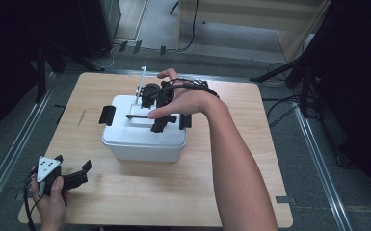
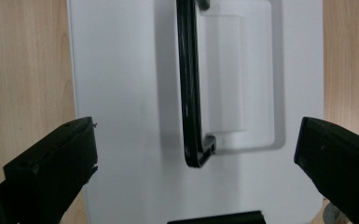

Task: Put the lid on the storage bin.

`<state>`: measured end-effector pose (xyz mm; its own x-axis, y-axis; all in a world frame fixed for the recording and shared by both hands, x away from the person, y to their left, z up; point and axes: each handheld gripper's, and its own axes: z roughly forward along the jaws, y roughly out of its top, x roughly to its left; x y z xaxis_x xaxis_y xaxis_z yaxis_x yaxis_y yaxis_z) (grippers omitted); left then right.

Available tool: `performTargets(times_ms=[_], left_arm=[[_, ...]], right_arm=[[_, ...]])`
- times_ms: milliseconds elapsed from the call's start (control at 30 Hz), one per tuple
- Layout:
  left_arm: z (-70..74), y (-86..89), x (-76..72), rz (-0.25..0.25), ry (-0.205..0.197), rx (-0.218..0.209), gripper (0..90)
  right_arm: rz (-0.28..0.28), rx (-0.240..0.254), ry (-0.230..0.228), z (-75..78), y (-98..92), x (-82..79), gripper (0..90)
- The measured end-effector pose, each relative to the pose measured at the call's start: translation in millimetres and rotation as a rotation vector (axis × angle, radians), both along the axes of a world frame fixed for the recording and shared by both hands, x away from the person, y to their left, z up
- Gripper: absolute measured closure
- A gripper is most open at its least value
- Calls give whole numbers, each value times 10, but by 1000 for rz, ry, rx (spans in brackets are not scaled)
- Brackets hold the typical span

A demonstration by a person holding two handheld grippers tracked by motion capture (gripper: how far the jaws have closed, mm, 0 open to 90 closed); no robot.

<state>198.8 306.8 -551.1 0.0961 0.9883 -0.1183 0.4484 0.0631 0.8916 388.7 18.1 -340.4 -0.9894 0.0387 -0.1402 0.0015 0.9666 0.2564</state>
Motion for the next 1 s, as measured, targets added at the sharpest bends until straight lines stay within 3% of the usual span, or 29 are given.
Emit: performTargets(times_ms=[1000], left_arm=[[1,8,-8,2,-1,3,0]], right_arm=[[-99,61,-9,-6,-891,-38,0]])
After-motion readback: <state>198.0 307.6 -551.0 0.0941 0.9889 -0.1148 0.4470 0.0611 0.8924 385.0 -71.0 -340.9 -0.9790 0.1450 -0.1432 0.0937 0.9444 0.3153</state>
